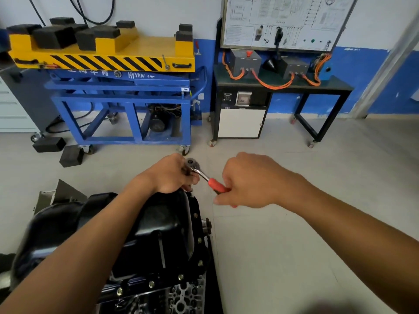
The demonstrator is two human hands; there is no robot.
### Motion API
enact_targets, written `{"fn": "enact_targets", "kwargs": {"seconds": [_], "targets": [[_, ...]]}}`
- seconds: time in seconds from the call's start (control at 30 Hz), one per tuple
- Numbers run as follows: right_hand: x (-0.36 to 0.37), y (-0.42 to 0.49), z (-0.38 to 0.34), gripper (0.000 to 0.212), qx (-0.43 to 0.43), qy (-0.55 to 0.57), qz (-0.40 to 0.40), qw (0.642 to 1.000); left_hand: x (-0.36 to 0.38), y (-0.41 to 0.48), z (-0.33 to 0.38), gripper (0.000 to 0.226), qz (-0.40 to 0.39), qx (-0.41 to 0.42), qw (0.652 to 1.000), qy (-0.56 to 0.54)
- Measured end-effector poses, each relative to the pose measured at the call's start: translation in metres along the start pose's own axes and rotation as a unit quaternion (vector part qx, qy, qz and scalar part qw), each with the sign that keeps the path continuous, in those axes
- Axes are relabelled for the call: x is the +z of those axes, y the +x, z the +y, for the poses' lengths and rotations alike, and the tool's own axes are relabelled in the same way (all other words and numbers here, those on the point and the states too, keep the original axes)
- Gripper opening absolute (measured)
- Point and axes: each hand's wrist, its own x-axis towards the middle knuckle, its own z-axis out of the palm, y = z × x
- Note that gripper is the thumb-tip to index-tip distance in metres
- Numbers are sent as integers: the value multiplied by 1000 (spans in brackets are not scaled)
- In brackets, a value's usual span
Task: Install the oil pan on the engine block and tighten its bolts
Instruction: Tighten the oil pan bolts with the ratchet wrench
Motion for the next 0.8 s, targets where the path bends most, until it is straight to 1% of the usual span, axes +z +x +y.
{"fn": "enact_targets", "kwargs": {"seconds": [0.03,0.07,0.13,0.2,0.27,0.3,0.37,0.43,0.5,0.53,0.57,0.6,0.63,0.7,0.73,0.8], "targets": [[2,-3,-12,44,-18,40,-23,999,0,-2,2,8,-1,3,1000,9],[5,-3,-23,45,-32,74,-30,996,-1,-2,3,17,1,7,1000,23],[15,2,-43,48,-44,117,-5,992,-2,-5,7,35,17,11,998,52],[24,10,-59,49,-55,117,35,991,-3,-7,10,39,29,6,997,72],[31,18,-69,55,-53,128,60,988,-4,-8,10,44,35,8,996,83],[31,20,-70,58,-47,138,62,987,-4,-8,10,45,36,9,996,85],[28,22,-64,58,-34,156,38,986,-4,-8,9,45,35,6,996,76],[20,19,-49,49,-25,176,-13,984,-4,-7,7,40,21,7,998,53],[7,15,-29,40,-10,176,-85,981,-3,-5,5,19,5,8,999,41],[0,14,-18,35,-4,153,-117,981,-3,-3,4,8,-3,9,999,32],[-7,15,-8,33,5,117,-134,984,-3,-2,2,3,-9,11,1000,18],[-13,17,3,34,17,75,-132,988,-3,-1,1,3,-15,11,1000,4],[-18,22,14,37,33,33,-111,993,-2,0,0,4,-20,10,1000,-4],[-24,38,29,39,62,-47,-36,996,-2,1,0,9,-29,9,1000,-6],[-24,48,33,35,67,-78,-1,995,-2,1,1,11,-32,7,999,-7],[-22,69,34,16,55,-98,53,992,-1,0,2,15,-38,6,999,-10]]}}
